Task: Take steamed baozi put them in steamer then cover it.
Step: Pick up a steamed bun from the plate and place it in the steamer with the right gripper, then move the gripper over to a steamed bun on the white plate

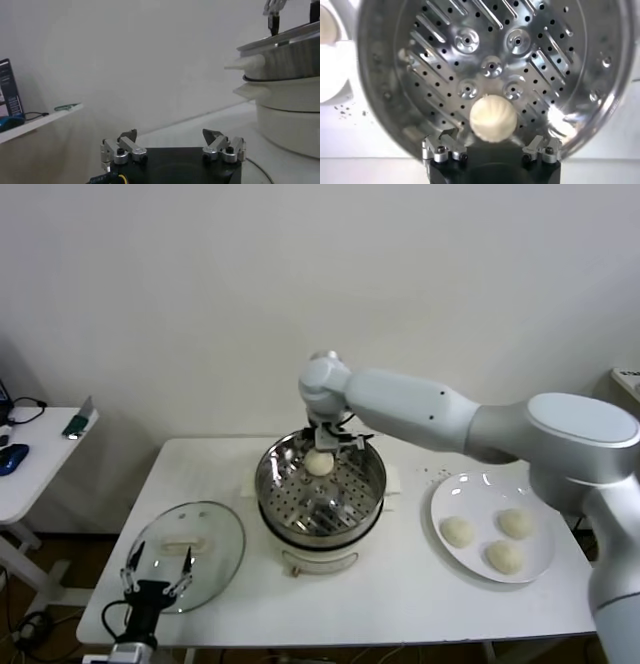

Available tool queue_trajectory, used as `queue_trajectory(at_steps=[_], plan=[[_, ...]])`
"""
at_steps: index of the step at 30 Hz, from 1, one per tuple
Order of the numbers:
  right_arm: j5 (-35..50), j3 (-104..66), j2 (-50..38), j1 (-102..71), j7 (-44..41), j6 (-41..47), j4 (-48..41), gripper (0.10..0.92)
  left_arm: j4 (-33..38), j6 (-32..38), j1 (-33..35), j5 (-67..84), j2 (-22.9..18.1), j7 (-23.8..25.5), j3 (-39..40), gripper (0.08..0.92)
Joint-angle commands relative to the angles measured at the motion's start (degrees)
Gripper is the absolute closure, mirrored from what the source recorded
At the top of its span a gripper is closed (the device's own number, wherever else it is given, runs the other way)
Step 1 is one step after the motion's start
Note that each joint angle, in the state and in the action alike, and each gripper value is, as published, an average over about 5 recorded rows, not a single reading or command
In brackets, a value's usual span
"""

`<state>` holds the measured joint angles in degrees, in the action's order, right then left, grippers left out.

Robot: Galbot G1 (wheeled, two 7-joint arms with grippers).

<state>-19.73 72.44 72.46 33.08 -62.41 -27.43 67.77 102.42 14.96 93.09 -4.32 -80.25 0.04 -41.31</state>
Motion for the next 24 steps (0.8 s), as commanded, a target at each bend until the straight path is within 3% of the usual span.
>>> queue_trajectory(at_steps=[1, 8, 11, 17, 24], plan=[[21.7, 10.6, -11.3, 13.0, 2.2, 11.2, 8.9, 0.203, 0.1, 0.0, 0.0, -0.7, 0.3, -0.2, 0.3, 0.177], [45.9, 18.8, -22.5, 21.0, 5.5, 36.1, 12.1, 0.203, 0.5, -0.2, -0.4, -0.6, 0.6, -0.3, 0.4, 0.177], [52.3, 21.0, -27.9, 20.3, 6.1, 44.9, 13.5, 0.203, 0.8, -0.2, -0.4, -0.4, 0.9, -0.5, 0.1, 0.177], [52.5, 17.3, -37.2, 11.3, 5.4, 52.6, 15.5, 0.203, 0.7, 0.4, 0.1, -0.8, 1.2, -1.0, 0.1, 0.177], [40.4, 6.6, -41.1, -6.7, 2.2, 49.8, 12.5, 0.203, 2.0, -0.4, 0.9, -0.4, 1.0, -0.9, 0.0, 0.177]])
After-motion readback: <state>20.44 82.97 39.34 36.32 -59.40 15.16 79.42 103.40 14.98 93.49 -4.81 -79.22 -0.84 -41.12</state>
